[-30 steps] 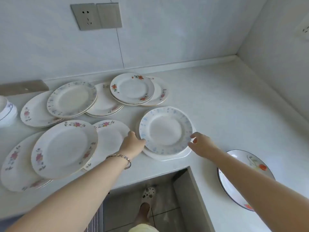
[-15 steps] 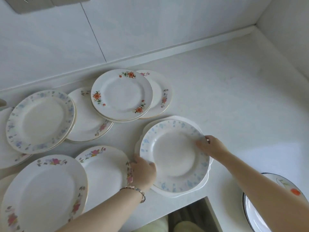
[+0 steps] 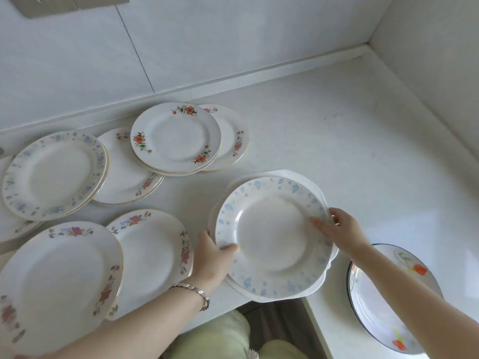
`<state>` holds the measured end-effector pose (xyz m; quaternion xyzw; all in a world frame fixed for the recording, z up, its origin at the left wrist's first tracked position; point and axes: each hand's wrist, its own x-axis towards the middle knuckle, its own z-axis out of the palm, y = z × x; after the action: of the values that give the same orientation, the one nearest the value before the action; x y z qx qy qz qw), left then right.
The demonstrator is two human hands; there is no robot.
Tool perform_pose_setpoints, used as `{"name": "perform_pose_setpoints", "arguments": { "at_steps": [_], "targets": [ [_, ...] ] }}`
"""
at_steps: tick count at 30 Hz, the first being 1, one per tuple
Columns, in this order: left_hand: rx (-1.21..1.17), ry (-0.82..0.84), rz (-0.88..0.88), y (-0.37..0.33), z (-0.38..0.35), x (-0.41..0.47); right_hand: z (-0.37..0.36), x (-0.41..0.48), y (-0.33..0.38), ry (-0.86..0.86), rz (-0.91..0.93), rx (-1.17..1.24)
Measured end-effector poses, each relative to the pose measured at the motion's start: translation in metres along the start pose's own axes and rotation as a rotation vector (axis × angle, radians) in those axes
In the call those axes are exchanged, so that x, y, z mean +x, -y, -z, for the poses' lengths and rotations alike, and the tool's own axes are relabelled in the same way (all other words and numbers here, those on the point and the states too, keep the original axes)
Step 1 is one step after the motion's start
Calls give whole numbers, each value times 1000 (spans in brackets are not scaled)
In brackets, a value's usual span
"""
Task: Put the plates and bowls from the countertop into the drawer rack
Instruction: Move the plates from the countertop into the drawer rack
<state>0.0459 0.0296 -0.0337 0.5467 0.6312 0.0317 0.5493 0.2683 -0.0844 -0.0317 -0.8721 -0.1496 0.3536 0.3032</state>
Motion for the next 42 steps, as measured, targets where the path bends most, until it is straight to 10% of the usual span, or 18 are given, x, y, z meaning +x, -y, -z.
{"name": "perform_pose_setpoints", "arguments": {
  "at_steps": [16,30,42],
  "targets": [
    [-392,-253,43,171,28,-239,-3,-210,-82,283,237,-57],
    [-395,-357,362,353,135,-304,-182,-325,-140,579,138,-244],
    [-310,-296,382,480,310,-190,-425,-381,-111,513,-89,-224]
  ]
}}
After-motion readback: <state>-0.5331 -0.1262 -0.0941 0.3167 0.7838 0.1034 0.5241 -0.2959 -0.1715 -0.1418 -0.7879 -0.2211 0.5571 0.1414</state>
